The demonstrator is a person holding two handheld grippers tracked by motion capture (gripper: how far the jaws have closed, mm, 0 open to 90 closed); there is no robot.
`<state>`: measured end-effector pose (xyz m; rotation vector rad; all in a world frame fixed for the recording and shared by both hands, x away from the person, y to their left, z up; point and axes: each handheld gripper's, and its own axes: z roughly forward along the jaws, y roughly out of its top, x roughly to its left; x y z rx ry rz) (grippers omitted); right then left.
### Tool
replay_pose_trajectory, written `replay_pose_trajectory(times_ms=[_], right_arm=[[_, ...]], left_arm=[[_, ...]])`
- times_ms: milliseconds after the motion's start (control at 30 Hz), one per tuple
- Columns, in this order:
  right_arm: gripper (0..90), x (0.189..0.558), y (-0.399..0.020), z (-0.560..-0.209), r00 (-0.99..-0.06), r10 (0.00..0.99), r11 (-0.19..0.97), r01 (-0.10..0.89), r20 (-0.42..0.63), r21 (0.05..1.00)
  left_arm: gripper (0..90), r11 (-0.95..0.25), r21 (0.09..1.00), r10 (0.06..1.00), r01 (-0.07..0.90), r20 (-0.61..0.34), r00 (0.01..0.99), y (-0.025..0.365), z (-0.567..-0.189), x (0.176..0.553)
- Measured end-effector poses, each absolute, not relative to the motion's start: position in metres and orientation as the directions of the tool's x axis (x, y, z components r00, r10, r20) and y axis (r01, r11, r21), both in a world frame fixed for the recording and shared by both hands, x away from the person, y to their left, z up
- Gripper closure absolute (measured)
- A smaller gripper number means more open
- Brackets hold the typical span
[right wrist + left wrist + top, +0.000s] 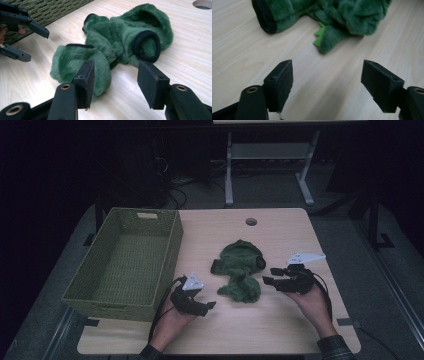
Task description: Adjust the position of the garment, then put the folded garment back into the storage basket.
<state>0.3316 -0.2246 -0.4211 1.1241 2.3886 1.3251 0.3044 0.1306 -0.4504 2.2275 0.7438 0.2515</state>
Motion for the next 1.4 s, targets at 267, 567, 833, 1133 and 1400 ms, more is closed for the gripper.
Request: replay_pose_trajectory(times_ms=[267, 567, 833, 1133, 1400], right_arm=[[48.2, 0.356, -0.226, -0.410, -0.684, 0.705, 0.299, 0.524, 0.186, 0.797], [50.2, 0.389, -0.223, -0.405, -0.673, 0.717, 0.283, 0.520, 0.183, 0.806], [52.3, 0.418, -0.221, -0.408, -0.659, 0.727, 0.275, 0.537, 0.193, 0.797], [54.9, 0.441, -0.210, -0.419, -0.644, 0.744, 0.293, 0.555, 0.179, 0.779], [57.6, 0.456, -0.204, -0.440, -0.628, 0.759, 0.299, 0.572, 0.173, 0.764]], left_arm=[[38.3, -0.523, 0.740, 0.592, 0.423, -0.042, 0.805, 0.123, -0.432, 0.335], [45.7, -0.492, 0.760, 0.606, 0.423, -0.050, 0.794, 0.111, -0.419, 0.382], [49.4, -0.493, 0.761, 0.607, 0.421, -0.047, 0.794, 0.101, -0.416, 0.416], [52.2, -0.517, 0.745, 0.605, 0.421, -0.030, 0.796, 0.092, -0.426, 0.458], [51.3, -0.528, 0.729, 0.591, 0.437, -0.055, 0.805, 0.077, -0.445, 0.483]])
